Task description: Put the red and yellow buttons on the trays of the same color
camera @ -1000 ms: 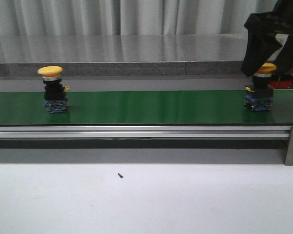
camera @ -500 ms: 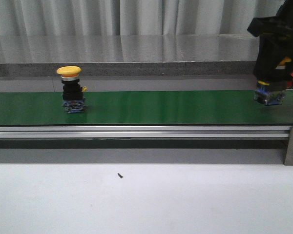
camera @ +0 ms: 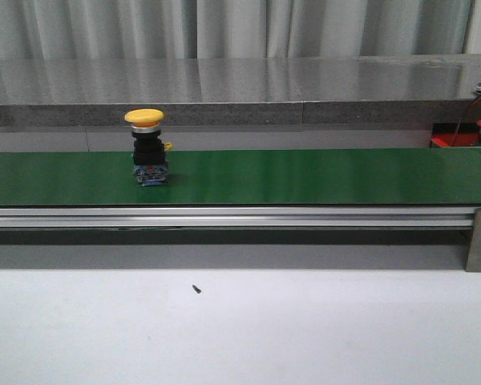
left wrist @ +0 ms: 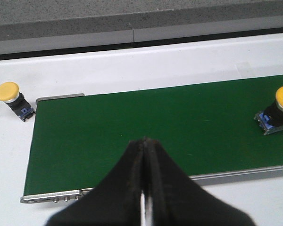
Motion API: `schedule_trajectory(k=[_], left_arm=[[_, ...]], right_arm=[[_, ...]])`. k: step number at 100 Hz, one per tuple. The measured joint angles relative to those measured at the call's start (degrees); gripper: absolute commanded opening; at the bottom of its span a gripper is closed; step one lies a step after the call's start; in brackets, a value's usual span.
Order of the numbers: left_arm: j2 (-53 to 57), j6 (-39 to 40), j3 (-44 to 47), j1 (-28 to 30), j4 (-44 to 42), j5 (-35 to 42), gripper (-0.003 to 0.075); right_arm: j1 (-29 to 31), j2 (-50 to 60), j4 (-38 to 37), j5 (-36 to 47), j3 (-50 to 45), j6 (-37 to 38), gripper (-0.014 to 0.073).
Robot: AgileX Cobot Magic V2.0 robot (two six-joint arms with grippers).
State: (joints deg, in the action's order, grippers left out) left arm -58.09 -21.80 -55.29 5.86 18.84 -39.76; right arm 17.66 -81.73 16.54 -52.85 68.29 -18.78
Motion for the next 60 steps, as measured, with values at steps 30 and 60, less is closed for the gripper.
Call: schedule_trajectory(k=[30,60], left_arm=[[0.0,0.0,0.0,0.0,0.0,0.0,-0.0020],[0.0,0.0,0.0,0.0,0.0,0.0,-0.0020]], right_arm=[[6.8,-1.1,-0.1,9.9,-5.9,0.0,0.0227],[6.8,-9.1,2.5,13.0,-6.1,0.0,0.0227]])
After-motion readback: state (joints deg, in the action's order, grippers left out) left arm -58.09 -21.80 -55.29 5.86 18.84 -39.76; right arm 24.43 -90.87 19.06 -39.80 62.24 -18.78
